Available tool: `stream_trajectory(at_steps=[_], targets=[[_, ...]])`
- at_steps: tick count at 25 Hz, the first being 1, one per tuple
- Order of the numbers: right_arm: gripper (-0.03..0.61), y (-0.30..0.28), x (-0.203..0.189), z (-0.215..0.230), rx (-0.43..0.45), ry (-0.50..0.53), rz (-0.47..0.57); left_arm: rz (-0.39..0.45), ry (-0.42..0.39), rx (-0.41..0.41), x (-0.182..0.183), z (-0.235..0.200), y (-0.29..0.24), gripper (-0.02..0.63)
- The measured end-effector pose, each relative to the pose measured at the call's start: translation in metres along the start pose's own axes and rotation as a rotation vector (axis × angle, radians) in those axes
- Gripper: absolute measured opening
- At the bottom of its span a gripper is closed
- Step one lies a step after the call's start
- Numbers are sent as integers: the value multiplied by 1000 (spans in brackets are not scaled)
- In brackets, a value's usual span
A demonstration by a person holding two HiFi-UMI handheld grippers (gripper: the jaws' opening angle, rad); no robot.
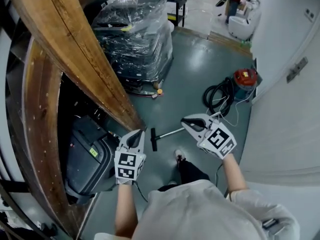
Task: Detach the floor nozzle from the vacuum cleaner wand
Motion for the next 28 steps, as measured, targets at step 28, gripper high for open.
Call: stream_trajectory(at_steps=[28], targets=[[29,-119,-91,57,144,-51,-71,-63,65,70,-60,-33,-119,0]])
Point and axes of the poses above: the fingertips, and each gripper's own axes: y backward along the fingers, z to its right, x out of its top, the point moved 1 cm from there along y, backward along the fingers, and after that the axes turned 10 degrees about -z, right-handed, at the moved point
